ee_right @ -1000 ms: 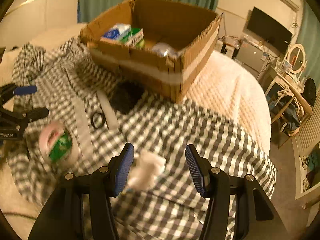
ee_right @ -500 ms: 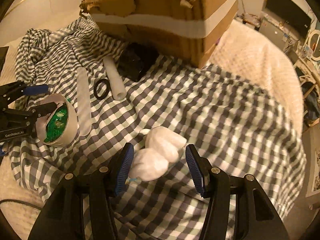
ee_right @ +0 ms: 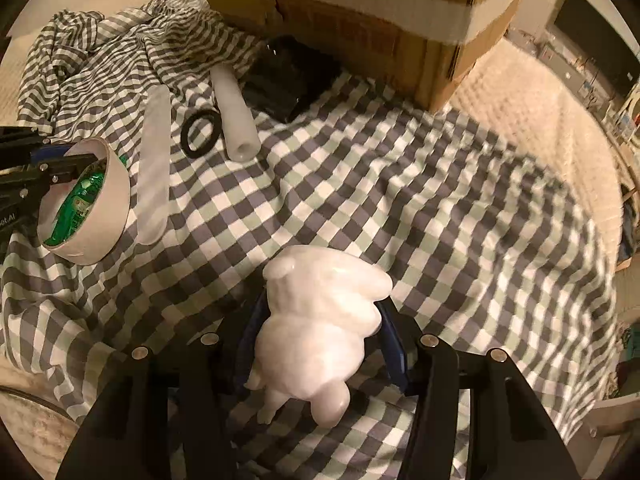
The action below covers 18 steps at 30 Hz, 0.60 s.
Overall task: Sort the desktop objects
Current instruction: 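Grasp the round container with red packet using the left gripper while the right grasps the white fluffy toy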
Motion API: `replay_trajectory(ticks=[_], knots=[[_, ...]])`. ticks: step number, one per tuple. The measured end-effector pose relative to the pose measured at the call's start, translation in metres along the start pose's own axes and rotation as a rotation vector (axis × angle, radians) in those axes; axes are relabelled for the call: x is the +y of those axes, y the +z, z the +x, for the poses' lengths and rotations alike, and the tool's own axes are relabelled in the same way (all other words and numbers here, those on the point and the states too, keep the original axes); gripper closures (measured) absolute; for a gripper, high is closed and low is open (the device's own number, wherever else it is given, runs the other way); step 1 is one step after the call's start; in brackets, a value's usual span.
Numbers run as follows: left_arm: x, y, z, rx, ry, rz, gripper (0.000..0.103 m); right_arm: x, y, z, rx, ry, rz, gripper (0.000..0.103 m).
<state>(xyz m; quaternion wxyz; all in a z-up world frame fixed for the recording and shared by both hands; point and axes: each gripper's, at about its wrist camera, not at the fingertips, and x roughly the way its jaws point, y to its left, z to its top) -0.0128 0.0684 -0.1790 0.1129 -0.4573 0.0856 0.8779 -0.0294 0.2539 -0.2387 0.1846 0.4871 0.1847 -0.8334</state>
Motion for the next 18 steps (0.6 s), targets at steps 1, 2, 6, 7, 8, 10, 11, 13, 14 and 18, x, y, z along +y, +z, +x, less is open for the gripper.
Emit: replay_trajectory(ticks=[1, 2, 6, 7, 8, 10, 11, 13, 14, 18], knots=[[0.001, 0.001, -0.003, -0.01, -0.002, -0.002, 0.092, 0.002, 0.0, -0.005, -0.017, -0.016, -0.007, 0.05], [0.001, 0.003, -0.007, -0.024, -0.001, -0.003, 0.092, 0.004, 0.001, -0.01, -0.033, -0.031, -0.014, 0.05], [0.003, 0.007, -0.02, -0.063, 0.002, -0.008, 0.093, 0.012, 0.004, -0.03, -0.094, -0.068, -0.04, 0.051], [0.004, 0.009, -0.023, -0.071, 0.001, -0.007, 0.093, 0.014, 0.005, -0.034, -0.106, -0.078, -0.044, 0.051], [0.005, 0.01, -0.028, -0.087, -0.003, -0.007, 0.093, 0.016, 0.006, -0.038, -0.116, -0.084, -0.044, 0.051], [0.006, 0.015, -0.042, -0.131, -0.004, -0.015, 0.093, 0.015, 0.008, -0.047, -0.146, -0.09, -0.034, 0.051], [0.007, 0.016, -0.049, -0.148, -0.007, -0.015, 0.093, 0.015, 0.01, -0.05, -0.159, -0.087, -0.024, 0.051], [0.007, 0.022, -0.065, -0.191, -0.008, -0.011, 0.093, 0.009, 0.014, -0.061, -0.19, -0.067, 0.012, 0.051], [0.007, 0.024, -0.071, -0.206, -0.005, -0.011, 0.093, 0.009, 0.016, -0.066, -0.204, -0.06, 0.031, 0.051], [0.012, 0.031, -0.091, -0.259, -0.002, -0.025, 0.092, 0.014, 0.024, -0.088, -0.263, -0.048, 0.068, 0.051]])
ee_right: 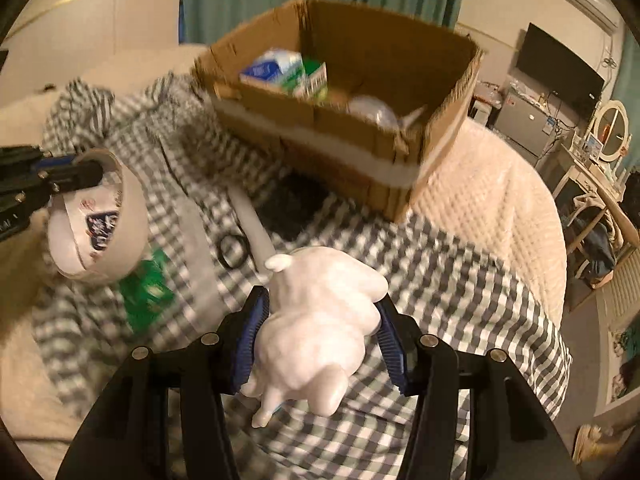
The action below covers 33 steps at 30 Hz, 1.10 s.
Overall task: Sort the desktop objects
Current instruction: 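Grasp the round container with red packet using the left gripper while the right grasps the white fluffy toy, then lift and carry the round container and white toy over the cardboard box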
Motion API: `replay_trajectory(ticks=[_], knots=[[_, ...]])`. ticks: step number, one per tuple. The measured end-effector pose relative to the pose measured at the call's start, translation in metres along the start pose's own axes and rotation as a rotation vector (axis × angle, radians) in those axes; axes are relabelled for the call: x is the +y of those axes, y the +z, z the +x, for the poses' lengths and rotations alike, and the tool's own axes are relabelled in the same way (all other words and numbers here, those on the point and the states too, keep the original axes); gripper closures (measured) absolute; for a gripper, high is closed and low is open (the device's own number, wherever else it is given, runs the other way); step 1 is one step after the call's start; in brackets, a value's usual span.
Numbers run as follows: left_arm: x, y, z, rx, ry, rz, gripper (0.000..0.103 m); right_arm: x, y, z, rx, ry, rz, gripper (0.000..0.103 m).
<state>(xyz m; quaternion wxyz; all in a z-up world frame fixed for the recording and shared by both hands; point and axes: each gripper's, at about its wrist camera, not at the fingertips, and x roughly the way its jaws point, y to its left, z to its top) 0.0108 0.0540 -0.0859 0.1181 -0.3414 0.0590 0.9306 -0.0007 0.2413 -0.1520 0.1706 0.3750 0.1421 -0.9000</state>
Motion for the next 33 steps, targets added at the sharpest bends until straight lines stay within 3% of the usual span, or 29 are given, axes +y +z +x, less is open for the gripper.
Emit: replay_trajectory(ticks=[7, 17, 33], knots=[[0.016, 0.01, -0.016, -0.034, 0.053, -0.048, 0.092, 0.023, 0.027, -0.024, -0.084, 0.034, 0.018, 0.051], [0.057, 0.014, -0.031, -0.049, 0.133, -0.147, 0.092, 0.04, 0.044, -0.035, -0.123, 0.07, 0.031, 0.051], [0.074, 0.029, -0.044, -0.088, 0.158, -0.183, 0.092, 0.056, 0.07, -0.047, -0.177, 0.091, 0.052, 0.051]])
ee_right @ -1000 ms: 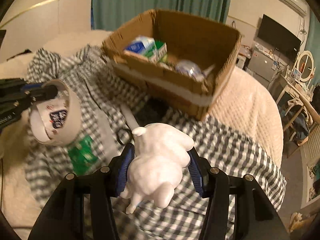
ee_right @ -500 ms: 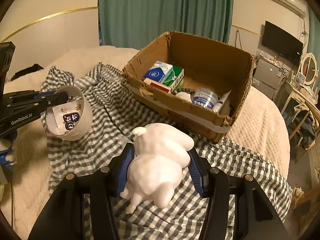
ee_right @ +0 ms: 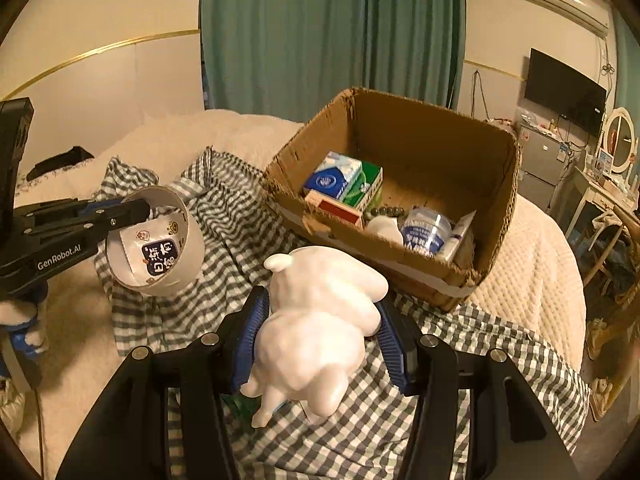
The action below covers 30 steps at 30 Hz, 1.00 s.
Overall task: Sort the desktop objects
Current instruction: 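Lift and carry the round container and white toy over the cardboard box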
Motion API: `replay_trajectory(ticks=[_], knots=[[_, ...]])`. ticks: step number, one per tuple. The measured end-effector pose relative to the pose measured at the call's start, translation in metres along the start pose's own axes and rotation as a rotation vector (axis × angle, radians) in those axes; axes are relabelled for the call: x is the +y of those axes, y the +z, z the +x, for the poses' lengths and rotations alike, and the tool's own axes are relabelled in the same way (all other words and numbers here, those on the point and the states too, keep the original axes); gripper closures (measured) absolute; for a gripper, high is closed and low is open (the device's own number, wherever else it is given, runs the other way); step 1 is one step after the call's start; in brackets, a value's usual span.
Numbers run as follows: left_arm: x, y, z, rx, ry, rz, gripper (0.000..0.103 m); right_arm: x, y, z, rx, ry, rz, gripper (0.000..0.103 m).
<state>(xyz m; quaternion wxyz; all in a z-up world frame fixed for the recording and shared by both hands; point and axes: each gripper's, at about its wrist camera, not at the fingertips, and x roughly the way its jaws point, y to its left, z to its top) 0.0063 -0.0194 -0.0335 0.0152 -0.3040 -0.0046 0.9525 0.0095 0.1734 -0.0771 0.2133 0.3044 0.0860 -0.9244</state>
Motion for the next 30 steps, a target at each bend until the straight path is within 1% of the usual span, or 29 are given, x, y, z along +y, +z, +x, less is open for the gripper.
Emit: replay_trajectory(ticks=[10, 20, 30], knots=[[0.013, 0.01, 0.004, 0.007, 0.025, -0.032, 0.092, 0.015, 0.016, 0.006, -0.013, 0.022, -0.009, 0.051], [0.025, 0.008, 0.016, 0.027, 0.05, -0.052, 0.092, 0.017, 0.02, 0.016, -0.004, 0.029, -0.01, 0.051], [0.031, 0.014, 0.022, 0.028, 0.074, -0.065, 0.092, 0.024, 0.029, 0.025, -0.007, 0.042, -0.019, 0.051]])
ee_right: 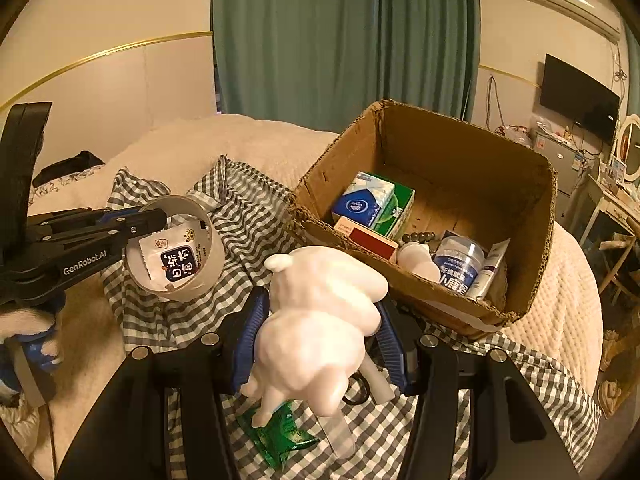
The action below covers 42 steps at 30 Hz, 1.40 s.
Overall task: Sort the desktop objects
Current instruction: 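Lift and carry the round container and white toy over the cardboard box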
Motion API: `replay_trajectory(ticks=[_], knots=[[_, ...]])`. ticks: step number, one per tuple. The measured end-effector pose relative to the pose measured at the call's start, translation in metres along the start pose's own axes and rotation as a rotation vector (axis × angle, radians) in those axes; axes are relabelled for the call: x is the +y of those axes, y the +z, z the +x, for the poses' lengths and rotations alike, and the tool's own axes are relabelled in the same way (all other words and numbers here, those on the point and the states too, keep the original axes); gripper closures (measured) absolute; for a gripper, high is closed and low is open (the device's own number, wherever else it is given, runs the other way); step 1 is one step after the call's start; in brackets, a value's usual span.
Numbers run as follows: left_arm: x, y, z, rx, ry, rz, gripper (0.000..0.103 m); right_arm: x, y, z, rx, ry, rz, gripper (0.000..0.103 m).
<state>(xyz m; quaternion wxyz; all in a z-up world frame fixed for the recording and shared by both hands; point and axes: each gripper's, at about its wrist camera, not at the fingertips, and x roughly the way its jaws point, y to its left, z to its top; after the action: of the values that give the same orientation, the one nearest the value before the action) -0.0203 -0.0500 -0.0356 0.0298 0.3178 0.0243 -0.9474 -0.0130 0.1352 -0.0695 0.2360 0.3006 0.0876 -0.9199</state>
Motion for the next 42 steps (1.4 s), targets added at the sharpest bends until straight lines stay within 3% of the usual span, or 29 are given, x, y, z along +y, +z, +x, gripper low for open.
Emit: replay_trajectory(ticks=[27, 42], knots=[[0.011, 0.023, 0.008, -0.022, 0.014, -0.023, 0.092, -0.001, 0.026, 0.003, -0.045, -0.01, 0.005, 0.051], [0.0, 0.05, 0.01, -0.061, -0.005, -0.017, 0.092, -0.026, 0.049, 0.004, -0.091, -0.026, 0.067, 0.051]])
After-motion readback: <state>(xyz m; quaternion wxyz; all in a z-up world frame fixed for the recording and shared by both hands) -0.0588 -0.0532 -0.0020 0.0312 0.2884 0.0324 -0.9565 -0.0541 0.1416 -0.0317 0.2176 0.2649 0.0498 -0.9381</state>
